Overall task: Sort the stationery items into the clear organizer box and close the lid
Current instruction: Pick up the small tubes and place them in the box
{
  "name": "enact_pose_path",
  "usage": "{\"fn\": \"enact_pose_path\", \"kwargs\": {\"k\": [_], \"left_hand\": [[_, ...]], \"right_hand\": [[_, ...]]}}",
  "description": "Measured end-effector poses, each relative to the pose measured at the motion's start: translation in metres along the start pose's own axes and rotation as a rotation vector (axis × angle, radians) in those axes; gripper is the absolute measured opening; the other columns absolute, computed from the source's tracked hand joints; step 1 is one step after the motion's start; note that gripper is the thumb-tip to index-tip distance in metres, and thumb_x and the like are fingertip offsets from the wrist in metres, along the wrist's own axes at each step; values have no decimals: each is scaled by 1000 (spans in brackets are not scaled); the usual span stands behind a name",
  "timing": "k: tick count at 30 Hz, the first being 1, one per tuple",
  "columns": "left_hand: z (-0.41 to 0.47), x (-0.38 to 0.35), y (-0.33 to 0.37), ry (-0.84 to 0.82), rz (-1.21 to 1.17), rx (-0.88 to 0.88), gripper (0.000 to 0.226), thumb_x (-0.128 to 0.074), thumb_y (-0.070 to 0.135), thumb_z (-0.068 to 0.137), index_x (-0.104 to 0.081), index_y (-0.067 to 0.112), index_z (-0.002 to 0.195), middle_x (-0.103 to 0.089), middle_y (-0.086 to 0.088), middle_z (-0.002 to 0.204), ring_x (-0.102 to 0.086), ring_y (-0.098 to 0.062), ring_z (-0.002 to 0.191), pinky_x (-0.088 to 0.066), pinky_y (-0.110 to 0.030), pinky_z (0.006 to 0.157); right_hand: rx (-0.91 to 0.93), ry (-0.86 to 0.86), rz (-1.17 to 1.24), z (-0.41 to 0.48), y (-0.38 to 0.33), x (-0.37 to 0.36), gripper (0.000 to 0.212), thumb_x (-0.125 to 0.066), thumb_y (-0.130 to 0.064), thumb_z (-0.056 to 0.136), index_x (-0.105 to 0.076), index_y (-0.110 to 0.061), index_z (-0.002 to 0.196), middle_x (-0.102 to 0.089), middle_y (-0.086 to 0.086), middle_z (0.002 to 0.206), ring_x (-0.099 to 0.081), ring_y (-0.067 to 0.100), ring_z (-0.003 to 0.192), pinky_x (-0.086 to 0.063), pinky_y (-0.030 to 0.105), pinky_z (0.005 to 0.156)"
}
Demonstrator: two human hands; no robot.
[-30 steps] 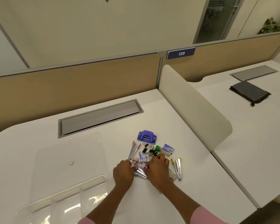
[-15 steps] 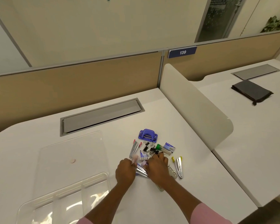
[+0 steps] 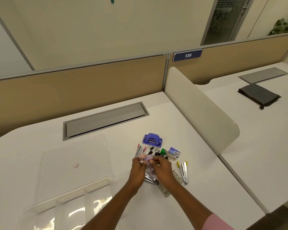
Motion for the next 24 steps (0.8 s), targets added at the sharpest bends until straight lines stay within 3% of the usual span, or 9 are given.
{"fn": "enact_pose_path", "kwargs": {"k": [3,5,8,11,17,20,22,24], "left_hand": [[-4,-4,7,-74,-125,-25,9,-44,36,99,-48,31,106,-61,6,109,-61,-10,99,-51,-25,80],[-5,-3,8,-119,-147,-32,14,-50,40,95,-52,35,107,-65,4,111,-64,-13,102,-54,-31,85],[-7,-2,6,-183,-122,-5,26,-57,36,92,-54,29,117,-68,2,111,-67,-12,96,-53,-21,71],[-9,-2,7,-221,-117,-1,29,-63,24,91,-54,23,118,-69,2,99,-67,-4,76,-48,-16,57],[-7,-3,7,-251,-133,8,33,-71,12,84,-58,24,112,-71,5,90,-69,-4,74,-48,-15,55],[-6,-3,10,-267,-145,15,35,-72,8,81,-60,18,113,-72,2,90,-69,-8,75,-50,-15,54],[-5,-5,13,-281,-157,13,33,-70,6,83,-62,19,112,-74,-1,93,-71,-10,79,-53,-18,58],[-4,-7,13,-287,-177,14,34,-68,5,85,-62,19,115,-74,-7,100,-71,-21,90,-58,-32,72]], "right_hand": [[-9,-38,74,-2,-8,1,18,-61,-28,92,-71,-13,95,-70,-1,80,-68,18,77,-58,33,70],[-19,-41,120,-5,-11,5,15,-61,-22,92,-72,-13,96,-71,0,81,-68,15,77,-54,26,66],[-36,-42,212,-10,-17,10,10,-63,-19,90,-73,-19,89,-72,-5,79,-67,5,74,-49,18,64],[-50,-44,262,-12,-19,13,15,-67,-18,88,-71,-26,76,-73,-5,76,-68,11,74,-51,21,65],[-110,-42,259,-13,-14,17,11,-72,-18,83,-74,-19,72,-73,1,71,-67,14,69,-50,27,63],[-142,-55,243,-11,-11,18,8,-73,-19,81,-76,-16,73,-75,4,74,-70,21,76,-57,37,73],[-147,-55,228,-9,-11,19,6,-74,-19,80,-76,-16,75,-75,3,77,-71,22,80,-57,39,78],[-133,-60,220,-7,-14,20,7,-74,-19,81,-75,-18,74,-75,3,78,-70,21,80,-57,38,78]]}}
Point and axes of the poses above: each hand's wrist, its own z-axis towards the middle knuckle, its own x-axis out of the back of the hand, y = z × x, the point moved 7 cm from there along z, towards the middle knuckle
